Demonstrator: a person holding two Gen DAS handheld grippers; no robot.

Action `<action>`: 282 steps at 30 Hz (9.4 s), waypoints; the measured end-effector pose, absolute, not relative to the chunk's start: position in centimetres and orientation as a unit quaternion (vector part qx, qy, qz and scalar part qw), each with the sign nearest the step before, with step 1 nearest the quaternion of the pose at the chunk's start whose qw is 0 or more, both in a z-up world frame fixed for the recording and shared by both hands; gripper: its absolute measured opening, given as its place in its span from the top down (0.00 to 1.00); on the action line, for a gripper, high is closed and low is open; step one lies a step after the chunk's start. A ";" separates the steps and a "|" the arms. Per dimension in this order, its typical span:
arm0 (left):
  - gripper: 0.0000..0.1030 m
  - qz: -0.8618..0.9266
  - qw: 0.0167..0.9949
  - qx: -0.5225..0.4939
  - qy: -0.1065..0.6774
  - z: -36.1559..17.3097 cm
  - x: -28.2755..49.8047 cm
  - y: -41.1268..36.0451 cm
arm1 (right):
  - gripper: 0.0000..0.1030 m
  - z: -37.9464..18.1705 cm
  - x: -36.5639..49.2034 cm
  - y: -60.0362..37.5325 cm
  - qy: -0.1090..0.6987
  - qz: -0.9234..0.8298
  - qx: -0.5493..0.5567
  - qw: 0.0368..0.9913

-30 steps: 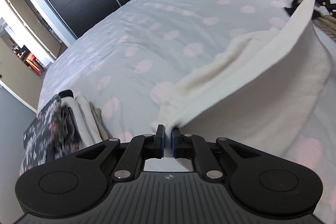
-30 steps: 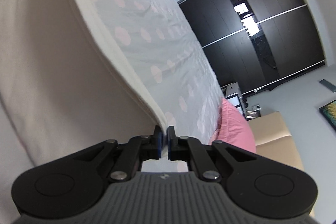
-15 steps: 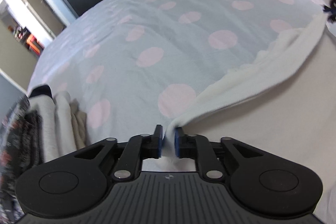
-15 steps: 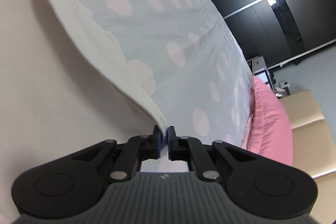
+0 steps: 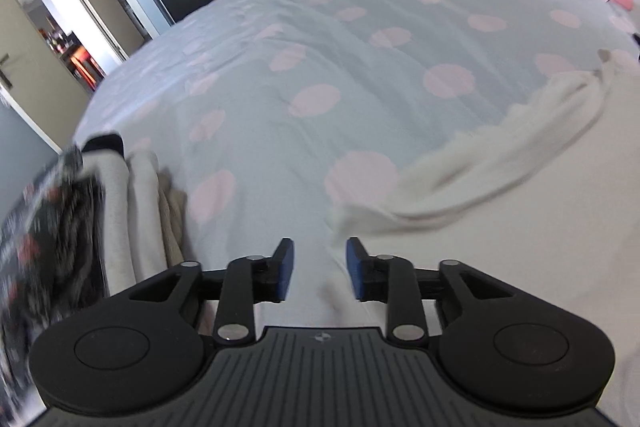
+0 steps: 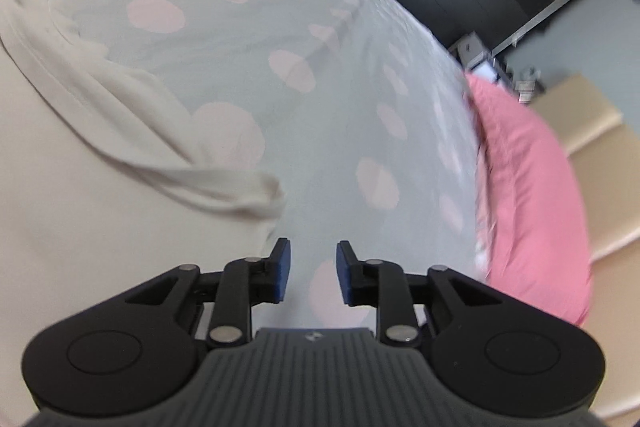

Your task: Fold clothes

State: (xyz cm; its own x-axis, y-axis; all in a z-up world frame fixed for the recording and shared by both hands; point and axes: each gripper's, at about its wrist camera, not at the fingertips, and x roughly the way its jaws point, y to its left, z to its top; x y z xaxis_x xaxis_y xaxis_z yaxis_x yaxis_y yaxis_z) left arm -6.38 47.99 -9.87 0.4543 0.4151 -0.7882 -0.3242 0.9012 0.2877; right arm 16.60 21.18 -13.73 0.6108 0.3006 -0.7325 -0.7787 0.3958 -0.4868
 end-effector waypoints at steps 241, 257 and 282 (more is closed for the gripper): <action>0.86 0.251 0.839 -0.225 0.427 -11.1 -28.2 34.1 | 0.80 -8.5 -11.2 14.5 0.510 0.378 0.062 0.770; 0.95 0.259 0.836 -0.263 0.406 -11.9 -29.8 37.3 | 0.80 -9.0 -18.1 26.6 0.520 0.509 -0.008 0.686; 0.87 0.271 0.838 -0.249 0.402 -10.6 -31.5 35.9 | 0.52 -9.8 -19.7 22.5 0.488 0.519 -0.080 0.697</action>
State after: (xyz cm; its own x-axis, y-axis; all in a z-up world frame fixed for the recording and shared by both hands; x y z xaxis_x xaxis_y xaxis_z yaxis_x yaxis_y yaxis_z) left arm -31.51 35.88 -10.65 0.5302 0.2533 -0.8091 -0.6540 0.7296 -0.2002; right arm -19.71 22.45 -9.84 -0.0146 0.6453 -0.7638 -0.8019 0.4488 0.3945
